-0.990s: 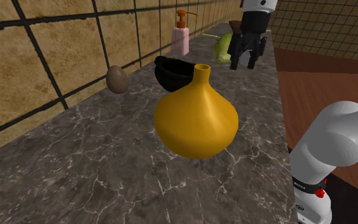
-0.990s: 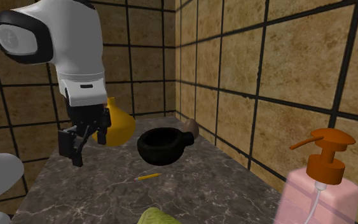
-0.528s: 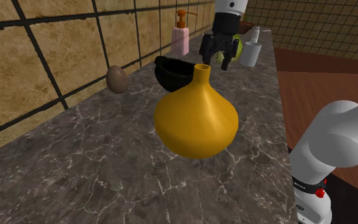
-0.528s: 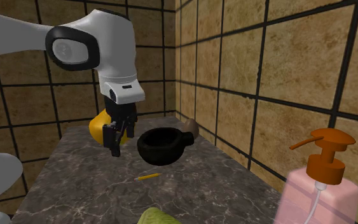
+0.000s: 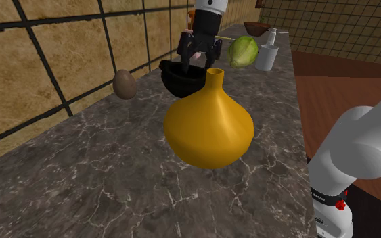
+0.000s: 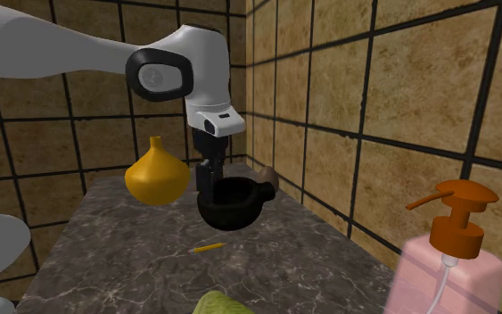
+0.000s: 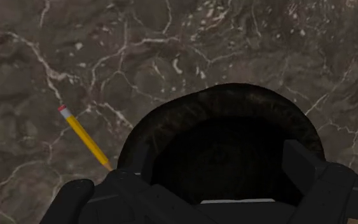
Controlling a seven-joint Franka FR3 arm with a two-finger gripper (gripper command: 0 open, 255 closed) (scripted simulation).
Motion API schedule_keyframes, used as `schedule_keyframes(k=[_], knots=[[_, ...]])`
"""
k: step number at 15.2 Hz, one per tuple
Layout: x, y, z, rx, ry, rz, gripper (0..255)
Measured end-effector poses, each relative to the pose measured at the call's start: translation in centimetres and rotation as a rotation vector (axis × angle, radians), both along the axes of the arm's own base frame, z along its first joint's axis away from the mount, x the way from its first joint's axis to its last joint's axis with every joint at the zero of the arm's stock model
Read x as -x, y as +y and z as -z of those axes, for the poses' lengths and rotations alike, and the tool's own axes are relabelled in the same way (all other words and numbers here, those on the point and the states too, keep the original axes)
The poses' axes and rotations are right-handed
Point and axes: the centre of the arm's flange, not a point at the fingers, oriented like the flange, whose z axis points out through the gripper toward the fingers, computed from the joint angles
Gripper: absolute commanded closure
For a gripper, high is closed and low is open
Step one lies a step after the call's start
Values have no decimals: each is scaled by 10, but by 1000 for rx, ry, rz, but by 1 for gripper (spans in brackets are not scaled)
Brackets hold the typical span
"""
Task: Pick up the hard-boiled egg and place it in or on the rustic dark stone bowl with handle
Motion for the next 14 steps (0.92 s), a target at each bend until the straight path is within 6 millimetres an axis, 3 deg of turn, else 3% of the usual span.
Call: schedule_keyframes(k=[4,9,14], knots=[[-26,31,-9,18,-34,-27,0],[-63,96,-3,-38,-59,-50,0],[-96,148,-6,-60,-92,-76,0]])
